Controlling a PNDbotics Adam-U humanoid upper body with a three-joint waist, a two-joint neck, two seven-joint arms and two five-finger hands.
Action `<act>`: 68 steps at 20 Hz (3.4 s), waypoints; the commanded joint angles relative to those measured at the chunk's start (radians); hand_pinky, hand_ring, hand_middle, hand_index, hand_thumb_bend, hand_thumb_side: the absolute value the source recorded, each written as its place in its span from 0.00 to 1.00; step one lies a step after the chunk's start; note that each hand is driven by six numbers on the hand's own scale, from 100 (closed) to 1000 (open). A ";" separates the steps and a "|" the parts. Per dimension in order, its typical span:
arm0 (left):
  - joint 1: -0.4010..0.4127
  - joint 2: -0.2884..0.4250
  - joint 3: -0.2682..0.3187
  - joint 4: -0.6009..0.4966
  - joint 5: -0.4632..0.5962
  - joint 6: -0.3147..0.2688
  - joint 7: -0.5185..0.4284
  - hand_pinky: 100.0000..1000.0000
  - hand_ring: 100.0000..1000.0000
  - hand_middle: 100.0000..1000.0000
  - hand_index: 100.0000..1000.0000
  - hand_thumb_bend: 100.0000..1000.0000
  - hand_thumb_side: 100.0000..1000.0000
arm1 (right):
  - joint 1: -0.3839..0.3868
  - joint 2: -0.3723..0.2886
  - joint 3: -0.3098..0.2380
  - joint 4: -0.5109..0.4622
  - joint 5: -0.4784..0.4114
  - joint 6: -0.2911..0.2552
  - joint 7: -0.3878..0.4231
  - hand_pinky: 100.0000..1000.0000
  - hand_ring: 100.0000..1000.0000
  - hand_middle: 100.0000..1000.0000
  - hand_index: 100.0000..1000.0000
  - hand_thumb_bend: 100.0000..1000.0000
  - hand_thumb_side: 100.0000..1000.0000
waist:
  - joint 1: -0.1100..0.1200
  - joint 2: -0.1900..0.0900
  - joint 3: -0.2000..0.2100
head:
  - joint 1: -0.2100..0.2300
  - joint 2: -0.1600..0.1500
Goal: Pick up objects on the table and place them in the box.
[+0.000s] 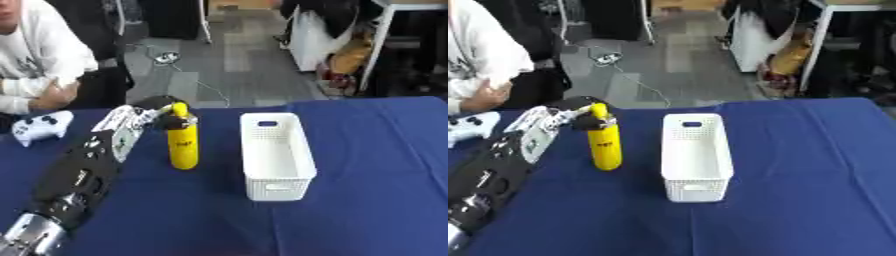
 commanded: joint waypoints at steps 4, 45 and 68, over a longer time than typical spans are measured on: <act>-0.009 0.008 0.005 0.016 -0.001 0.035 0.056 0.06 0.34 0.51 0.69 0.00 0.78 | -0.015 -0.007 -0.006 -0.015 -0.004 -0.002 0.004 0.00 0.13 0.13 0.29 0.05 0.77 | -0.001 -0.008 -0.002 | 0.014 -0.010; 0.004 0.014 -0.013 -0.133 0.307 0.061 0.340 0.00 0.00 0.00 0.17 0.00 0.55 | -0.012 -0.009 -0.008 -0.015 -0.003 -0.005 0.001 0.00 0.13 0.13 0.29 0.05 0.78 | 0.000 -0.010 0.002 | 0.024 -0.007; -0.079 -0.055 -0.051 -0.200 0.580 0.138 0.256 0.00 0.00 0.00 0.19 0.00 0.56 | -0.020 -0.008 -0.006 -0.015 -0.009 -0.003 0.006 0.00 0.13 0.13 0.29 0.05 0.78 | 0.010 -0.020 -0.008 | 0.027 -0.009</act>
